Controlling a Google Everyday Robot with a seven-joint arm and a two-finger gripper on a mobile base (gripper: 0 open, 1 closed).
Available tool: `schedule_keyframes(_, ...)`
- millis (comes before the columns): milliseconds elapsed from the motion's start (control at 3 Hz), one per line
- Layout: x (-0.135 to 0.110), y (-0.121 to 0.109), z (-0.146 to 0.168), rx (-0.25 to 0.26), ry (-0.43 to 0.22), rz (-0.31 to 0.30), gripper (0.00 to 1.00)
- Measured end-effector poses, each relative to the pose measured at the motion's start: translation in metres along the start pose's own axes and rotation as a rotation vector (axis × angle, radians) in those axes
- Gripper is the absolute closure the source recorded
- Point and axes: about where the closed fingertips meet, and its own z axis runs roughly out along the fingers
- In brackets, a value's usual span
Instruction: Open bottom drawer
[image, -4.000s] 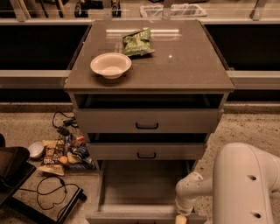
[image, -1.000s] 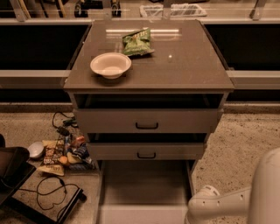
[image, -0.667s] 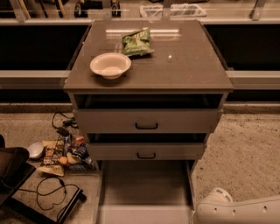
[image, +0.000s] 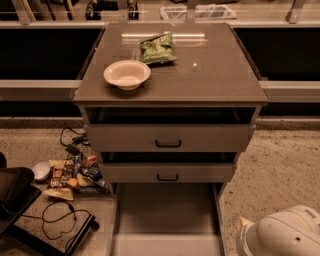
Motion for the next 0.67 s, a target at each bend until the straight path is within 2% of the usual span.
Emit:
schedule_keyframes(333,-0.001,-0.019,-0.080,0.149,0.021,0.032,0.00)
schedule_keyframes(667,-0.012,-0.026,-0.128,0.274,0.101,-0.010,0.00)
